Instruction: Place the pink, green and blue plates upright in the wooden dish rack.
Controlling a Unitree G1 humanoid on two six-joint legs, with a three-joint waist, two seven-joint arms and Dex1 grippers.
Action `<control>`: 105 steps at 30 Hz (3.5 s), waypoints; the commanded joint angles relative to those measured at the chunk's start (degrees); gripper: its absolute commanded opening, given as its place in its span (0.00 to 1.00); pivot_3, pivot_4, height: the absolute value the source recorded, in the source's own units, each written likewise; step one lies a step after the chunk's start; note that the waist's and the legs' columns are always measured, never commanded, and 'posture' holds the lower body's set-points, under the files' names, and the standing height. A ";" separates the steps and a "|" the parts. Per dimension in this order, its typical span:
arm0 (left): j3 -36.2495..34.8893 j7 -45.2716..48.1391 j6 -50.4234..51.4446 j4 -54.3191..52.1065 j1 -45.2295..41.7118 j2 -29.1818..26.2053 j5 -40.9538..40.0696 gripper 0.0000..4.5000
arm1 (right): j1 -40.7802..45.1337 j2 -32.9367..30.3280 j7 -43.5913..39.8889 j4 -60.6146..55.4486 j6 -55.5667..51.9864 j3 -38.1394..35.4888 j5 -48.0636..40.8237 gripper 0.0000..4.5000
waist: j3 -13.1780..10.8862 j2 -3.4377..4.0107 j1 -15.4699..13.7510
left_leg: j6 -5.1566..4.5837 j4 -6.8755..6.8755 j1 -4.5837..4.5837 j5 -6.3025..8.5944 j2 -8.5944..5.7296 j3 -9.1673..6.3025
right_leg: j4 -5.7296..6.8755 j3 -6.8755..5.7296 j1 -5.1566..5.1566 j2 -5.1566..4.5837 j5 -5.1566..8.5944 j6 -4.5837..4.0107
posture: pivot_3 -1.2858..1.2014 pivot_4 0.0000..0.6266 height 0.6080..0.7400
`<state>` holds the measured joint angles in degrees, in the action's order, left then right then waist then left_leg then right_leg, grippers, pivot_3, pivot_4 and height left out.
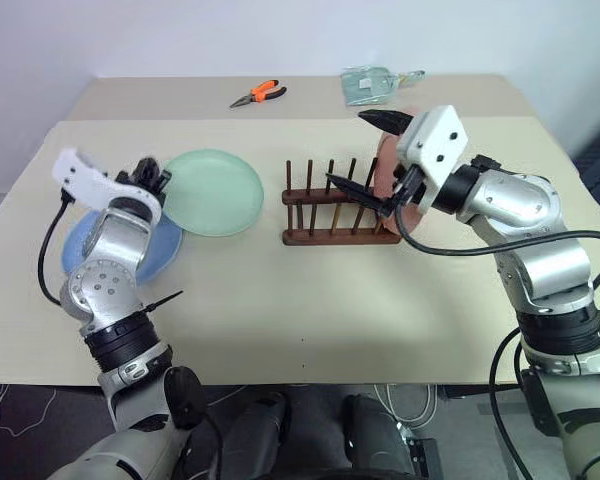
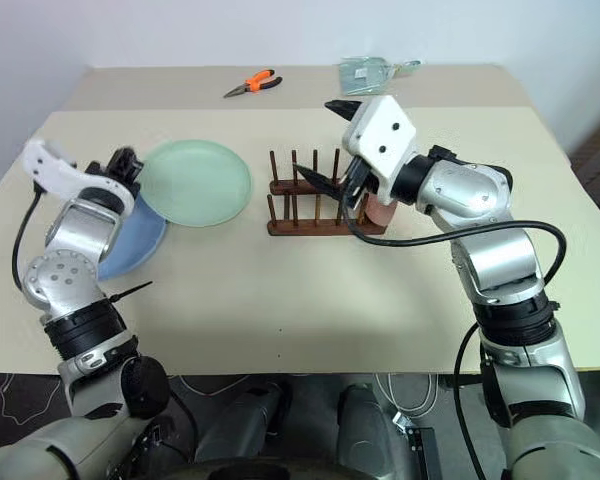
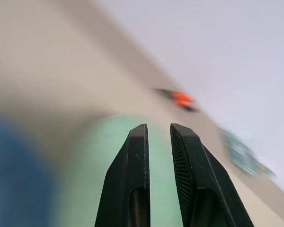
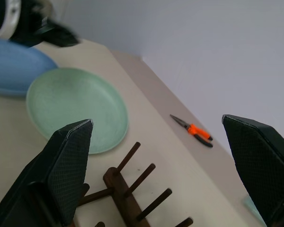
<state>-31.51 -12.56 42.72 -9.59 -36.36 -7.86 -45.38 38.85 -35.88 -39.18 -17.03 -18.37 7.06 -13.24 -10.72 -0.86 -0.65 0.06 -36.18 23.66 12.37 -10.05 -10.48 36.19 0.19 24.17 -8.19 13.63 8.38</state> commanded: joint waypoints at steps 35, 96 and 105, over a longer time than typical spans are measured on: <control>9.50 -4.81 -8.21 38.64 -15.65 -7.43 22.97 0.98 | -4.63 4.91 -0.93 0.60 5.53 2.80 8.58 1.00 | 0.00 -0.02 0.24 | 0.18 0.08 -0.10 -0.10 0.62 0.65 | -0.02 0.64 0.27 0.59 -0.35 -0.14 | 0.52 0.24 0.99; 15.81 -1.30 -26.31 10.59 -15.33 0.89 26.91 0.01 | 2.64 6.11 0.96 4.85 17.14 8.84 22.76 1.00 | 0.02 -0.07 1.39 | 0.20 0.01 -0.11 -0.13 0.64 0.77 | -0.01 0.76 0.26 0.62 -0.53 -0.06 | 0.52 0.24 0.99; 23.71 -4.67 -15.03 -5.19 -8.97 7.56 28.93 0.01 | 9.88 8.89 11.61 15.64 28.28 14.96 40.61 1.00 | 0.05 -0.07 1.46 | 0.21 0.02 -0.15 -0.14 0.65 0.87 | 0.02 0.89 0.29 0.66 -0.54 -0.06 | 0.52 0.24 0.99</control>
<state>-8.32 -16.61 26.62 -11.02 -45.02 -0.26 -17.41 46.81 -27.35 -29.51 -1.16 7.73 22.02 25.04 -10.67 -0.93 0.81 0.30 -36.16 23.50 12.22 -9.37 -9.61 36.22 1.10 24.48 -7.49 13.08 8.30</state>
